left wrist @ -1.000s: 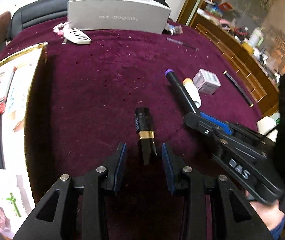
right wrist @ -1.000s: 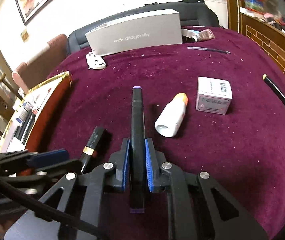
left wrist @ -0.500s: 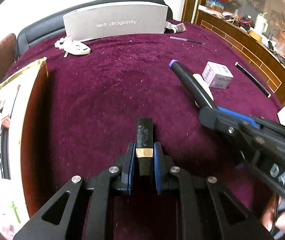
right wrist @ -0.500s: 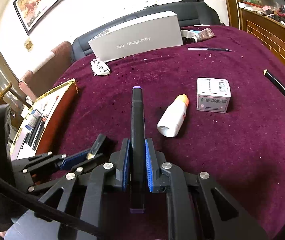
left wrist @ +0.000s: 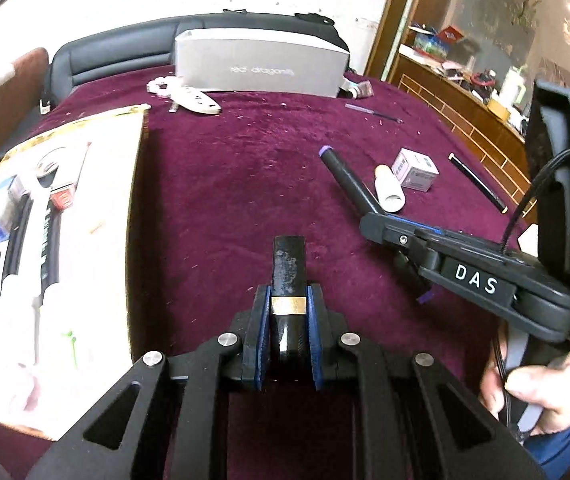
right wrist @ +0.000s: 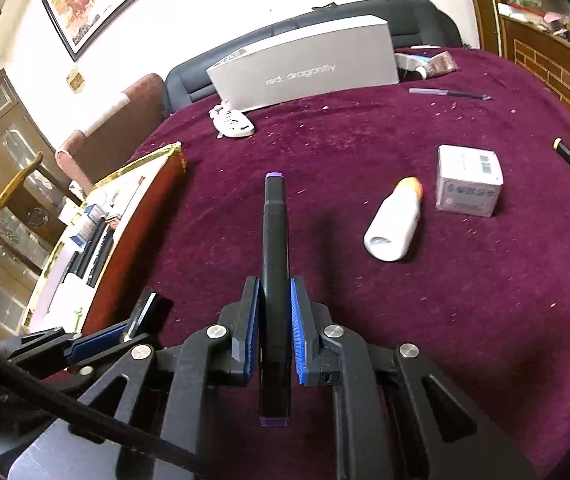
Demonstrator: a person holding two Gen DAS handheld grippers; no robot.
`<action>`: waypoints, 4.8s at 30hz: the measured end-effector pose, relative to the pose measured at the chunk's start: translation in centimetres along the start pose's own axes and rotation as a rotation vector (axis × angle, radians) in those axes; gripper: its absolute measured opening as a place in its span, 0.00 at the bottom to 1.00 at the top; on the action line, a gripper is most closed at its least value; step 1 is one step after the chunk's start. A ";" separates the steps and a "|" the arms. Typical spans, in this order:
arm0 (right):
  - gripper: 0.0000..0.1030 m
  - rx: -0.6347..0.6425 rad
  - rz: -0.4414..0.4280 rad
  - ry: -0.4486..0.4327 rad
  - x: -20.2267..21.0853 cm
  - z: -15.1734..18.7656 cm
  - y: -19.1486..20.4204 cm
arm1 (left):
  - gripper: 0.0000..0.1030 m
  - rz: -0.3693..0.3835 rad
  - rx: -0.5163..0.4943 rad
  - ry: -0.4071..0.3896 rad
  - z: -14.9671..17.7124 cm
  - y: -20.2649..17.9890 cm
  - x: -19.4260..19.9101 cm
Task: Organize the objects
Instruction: 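Grasp the purple-cap black marker with the right gripper while the left gripper grasps the black gold-band tube, then carry the tube into the tray and open the left gripper while the right gripper releases the marker there, then move back to the carpet and grasp the white orange-cap bottle with the left gripper, then grasp the white barcode box with the right gripper while the left gripper holds the bottle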
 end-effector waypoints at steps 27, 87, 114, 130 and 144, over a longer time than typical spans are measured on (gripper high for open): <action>0.12 0.158 -0.167 0.131 -4.0 2.2 17.3 | 0.14 -0.034 0.335 -0.176 0.9 17.9 7.5; 0.28 -0.006 -0.101 0.050 -0.9 0.4 11.4 | 0.15 -0.146 0.240 -0.041 0.7 15.9 5.4; 0.43 -0.496 0.035 -0.210 8.0 -2.3 -14.2 | 0.29 -0.011 -0.130 0.224 -10.6 -11.2 -11.9; 0.47 -0.355 0.175 -0.163 6.4 -2.3 -13.3 | 0.22 -0.120 -0.072 0.046 -3.2 -4.6 -7.6; 0.60 -0.238 0.350 -0.016 1.4 -5.5 -9.8 | 0.22 -0.114 -0.010 -0.020 -2.2 -0.9 -6.3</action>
Point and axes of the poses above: each gripper's, at about its wrist camera, not at the fingertips, and x roughly against the way its jaws point, y to its left, z to its underside, the point moved 6 cm from there along -x, roughly the way its jaws point, and after that the axes turned 3 degrees about y, right-handed, at the moved point
